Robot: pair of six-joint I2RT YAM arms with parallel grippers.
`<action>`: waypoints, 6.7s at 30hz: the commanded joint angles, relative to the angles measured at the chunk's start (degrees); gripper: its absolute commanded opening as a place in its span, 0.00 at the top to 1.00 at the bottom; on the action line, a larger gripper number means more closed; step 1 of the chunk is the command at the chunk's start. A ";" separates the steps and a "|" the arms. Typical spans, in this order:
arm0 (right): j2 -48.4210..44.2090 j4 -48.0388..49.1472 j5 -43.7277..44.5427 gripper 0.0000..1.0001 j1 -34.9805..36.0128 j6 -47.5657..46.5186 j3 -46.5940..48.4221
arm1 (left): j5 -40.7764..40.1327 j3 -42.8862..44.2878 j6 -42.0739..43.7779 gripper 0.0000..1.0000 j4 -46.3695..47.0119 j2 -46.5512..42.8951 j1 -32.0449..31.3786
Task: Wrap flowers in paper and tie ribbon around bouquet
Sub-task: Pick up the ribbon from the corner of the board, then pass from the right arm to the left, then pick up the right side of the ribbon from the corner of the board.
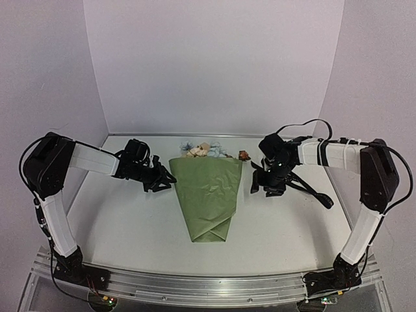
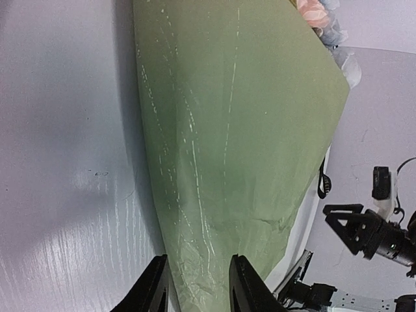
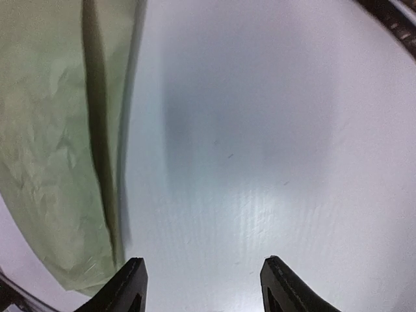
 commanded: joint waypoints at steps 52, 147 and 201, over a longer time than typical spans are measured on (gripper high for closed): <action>18.04 -5.76 5.99 0.49 -26.12 1.78 19.81 | -3.73 12.91 7.64 0.60 -8.90 -4.29 -1.34; -17.90 1.64 8.40 1.00 19.04 50.78 4.95 | -18.00 3.24 40.92 0.29 18.28 -6.95 -36.22; -28.05 -7.67 24.46 0.13 -15.83 13.10 -21.48 | -58.05 -6.47 18.32 1.00 -23.61 -37.26 -36.23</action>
